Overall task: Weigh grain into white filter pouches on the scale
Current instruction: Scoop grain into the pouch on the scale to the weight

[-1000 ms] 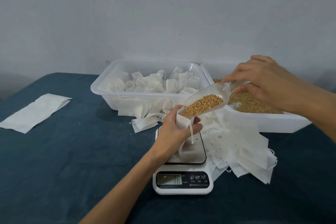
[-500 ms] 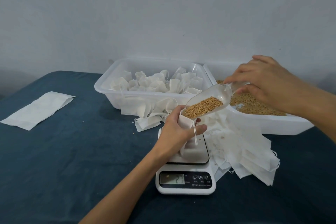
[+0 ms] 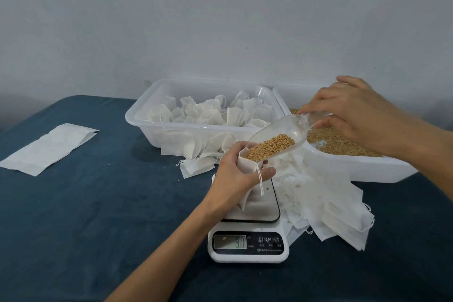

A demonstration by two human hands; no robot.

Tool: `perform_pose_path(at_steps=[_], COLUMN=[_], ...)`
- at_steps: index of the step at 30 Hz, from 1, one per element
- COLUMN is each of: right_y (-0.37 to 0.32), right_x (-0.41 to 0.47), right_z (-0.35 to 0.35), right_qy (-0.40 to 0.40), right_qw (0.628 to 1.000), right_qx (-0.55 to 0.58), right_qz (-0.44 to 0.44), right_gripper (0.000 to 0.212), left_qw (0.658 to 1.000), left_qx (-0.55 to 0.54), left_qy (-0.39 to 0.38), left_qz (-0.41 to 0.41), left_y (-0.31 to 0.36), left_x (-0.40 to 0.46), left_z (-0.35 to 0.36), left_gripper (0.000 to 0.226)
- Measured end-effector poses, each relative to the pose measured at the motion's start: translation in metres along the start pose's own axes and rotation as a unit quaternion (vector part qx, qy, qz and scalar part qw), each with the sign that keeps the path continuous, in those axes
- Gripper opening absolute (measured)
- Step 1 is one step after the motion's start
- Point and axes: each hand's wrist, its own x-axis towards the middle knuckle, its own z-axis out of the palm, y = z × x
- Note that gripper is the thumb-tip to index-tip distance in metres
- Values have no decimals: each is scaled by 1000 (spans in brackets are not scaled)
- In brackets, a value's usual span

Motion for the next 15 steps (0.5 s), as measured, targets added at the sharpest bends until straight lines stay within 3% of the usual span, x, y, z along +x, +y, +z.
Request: perform_pose_path(at_steps=[15], right_y=[0], right_x=[0], right_z=[-1], right_qy=[5], right_qw=[1000], right_qx=[-12], right_qz=[-4], right_gripper=[32], left_qw=[1000], left_qx=[4], left_qy=[5], left_qz=[-1], left_y=[-1], left_x=[1], left_z=[-1], left_gripper=[52])
